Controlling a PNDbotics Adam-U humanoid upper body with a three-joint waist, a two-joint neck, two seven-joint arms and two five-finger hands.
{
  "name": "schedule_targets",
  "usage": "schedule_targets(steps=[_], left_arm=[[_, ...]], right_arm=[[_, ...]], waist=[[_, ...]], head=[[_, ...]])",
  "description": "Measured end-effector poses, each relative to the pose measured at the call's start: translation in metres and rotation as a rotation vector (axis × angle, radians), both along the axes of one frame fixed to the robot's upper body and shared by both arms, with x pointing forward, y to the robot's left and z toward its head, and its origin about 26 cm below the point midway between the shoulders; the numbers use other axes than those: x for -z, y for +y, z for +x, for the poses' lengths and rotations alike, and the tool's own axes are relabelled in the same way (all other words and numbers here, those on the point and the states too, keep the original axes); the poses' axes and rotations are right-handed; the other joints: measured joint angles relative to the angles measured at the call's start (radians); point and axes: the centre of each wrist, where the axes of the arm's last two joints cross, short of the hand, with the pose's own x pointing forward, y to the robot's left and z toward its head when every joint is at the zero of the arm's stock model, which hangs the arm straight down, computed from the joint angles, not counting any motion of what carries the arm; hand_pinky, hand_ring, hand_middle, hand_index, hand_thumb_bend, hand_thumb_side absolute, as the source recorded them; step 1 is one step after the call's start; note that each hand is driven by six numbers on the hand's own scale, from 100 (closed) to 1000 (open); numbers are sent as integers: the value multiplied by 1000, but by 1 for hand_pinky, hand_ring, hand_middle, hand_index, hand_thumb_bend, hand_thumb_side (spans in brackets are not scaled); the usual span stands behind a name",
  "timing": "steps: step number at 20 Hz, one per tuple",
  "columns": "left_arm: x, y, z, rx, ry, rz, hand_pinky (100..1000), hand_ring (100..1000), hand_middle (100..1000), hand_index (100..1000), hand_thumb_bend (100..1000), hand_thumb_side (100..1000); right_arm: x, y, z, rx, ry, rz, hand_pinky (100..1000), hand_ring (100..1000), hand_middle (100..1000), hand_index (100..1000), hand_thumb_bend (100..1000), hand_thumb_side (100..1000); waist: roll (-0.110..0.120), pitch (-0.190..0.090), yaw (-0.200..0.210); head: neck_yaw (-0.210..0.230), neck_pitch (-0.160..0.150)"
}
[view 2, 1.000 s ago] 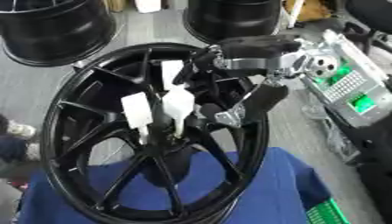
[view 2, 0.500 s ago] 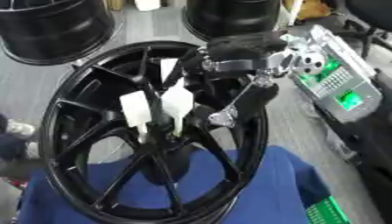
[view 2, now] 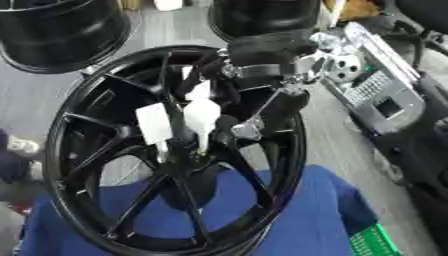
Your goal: Pull the pin out of the wheel hub.
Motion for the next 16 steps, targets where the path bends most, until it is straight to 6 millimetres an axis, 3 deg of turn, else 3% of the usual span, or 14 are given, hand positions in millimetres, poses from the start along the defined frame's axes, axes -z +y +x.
schedule_targets(steps=[16], left_arm=[[1,-3,1,14,-3,-8,657,720,570,707,343,793]], right_arm=[[14,5,13,14,-2,-71,707,454,840,917,100,307]], waist=[[1,4,12]], head=[[-9,0]])
